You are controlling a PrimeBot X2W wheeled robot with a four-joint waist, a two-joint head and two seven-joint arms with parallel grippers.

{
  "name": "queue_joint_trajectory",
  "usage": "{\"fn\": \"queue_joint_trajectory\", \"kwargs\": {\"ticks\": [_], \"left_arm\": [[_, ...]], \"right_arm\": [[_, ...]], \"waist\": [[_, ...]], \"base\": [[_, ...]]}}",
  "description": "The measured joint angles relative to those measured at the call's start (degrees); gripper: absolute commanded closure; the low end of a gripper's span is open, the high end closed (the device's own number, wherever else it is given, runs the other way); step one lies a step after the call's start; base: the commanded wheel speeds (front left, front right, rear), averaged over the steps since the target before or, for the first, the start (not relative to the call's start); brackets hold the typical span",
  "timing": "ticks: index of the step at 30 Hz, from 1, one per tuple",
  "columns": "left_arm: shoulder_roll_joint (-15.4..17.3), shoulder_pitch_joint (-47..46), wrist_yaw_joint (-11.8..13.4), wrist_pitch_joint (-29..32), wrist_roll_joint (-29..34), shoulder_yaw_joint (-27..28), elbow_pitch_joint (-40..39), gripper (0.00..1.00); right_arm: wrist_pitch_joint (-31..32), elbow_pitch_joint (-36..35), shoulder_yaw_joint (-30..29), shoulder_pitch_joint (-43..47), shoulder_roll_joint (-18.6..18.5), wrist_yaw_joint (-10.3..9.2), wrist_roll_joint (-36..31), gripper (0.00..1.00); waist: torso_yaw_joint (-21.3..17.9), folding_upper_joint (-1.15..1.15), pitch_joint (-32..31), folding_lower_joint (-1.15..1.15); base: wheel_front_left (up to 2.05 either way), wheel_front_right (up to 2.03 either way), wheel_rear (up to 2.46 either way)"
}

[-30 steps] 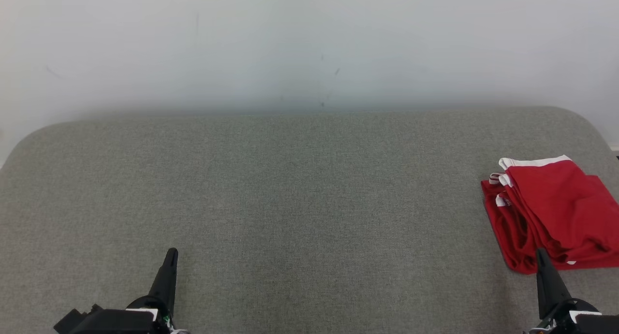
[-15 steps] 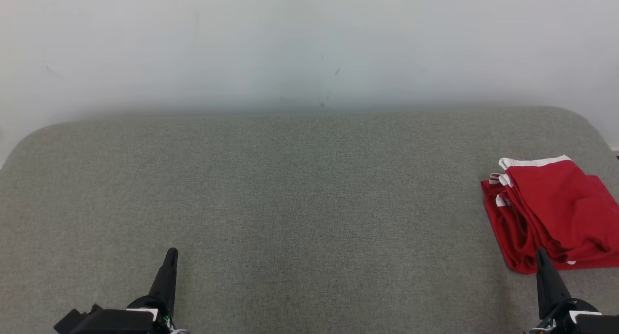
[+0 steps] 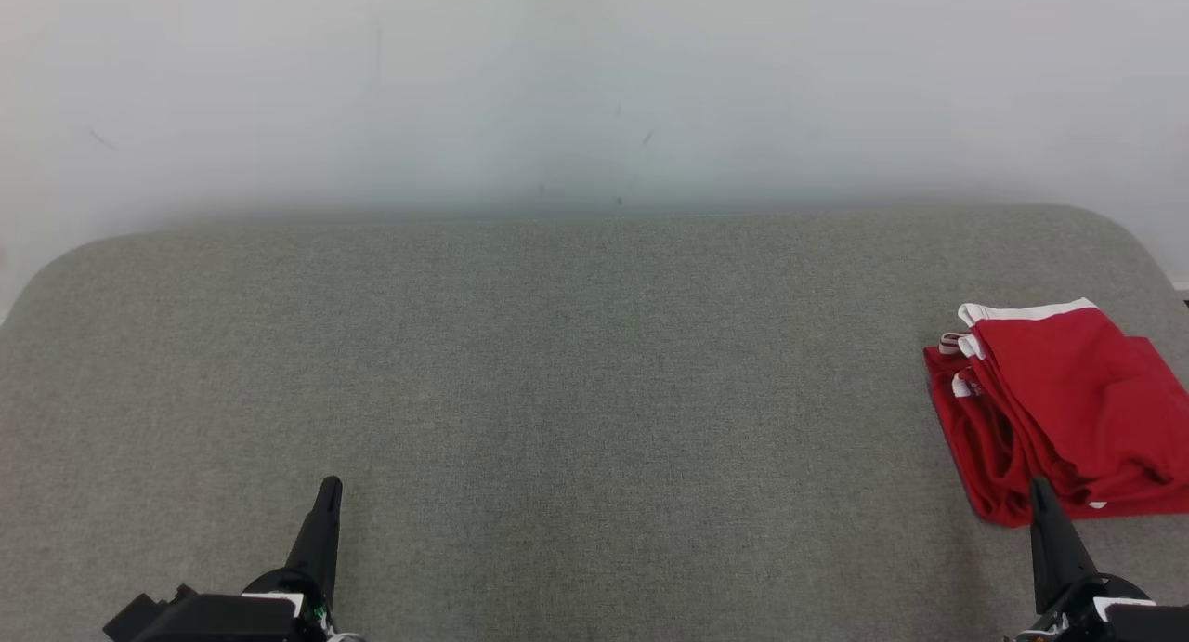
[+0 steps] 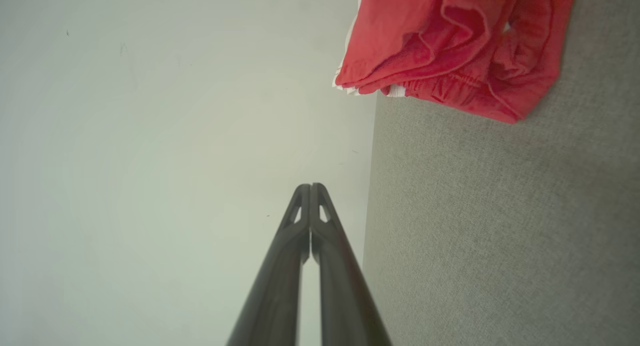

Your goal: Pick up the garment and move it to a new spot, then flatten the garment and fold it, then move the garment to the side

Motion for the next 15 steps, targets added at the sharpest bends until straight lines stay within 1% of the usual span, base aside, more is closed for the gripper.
{"fn": "queue_joint_trajectory", "kwargs": {"ticks": [15], "left_arm": [[0.0,0.0,0.0,0.0,0.0,0.0,0.0,1.0]], "right_arm": [[0.0,0.0,0.0,0.0,0.0,0.0,0.0,1.0]], "waist": [[0.0,0.0,0.0,0.0]], "base": [[0.0,0.0,0.0]]}}
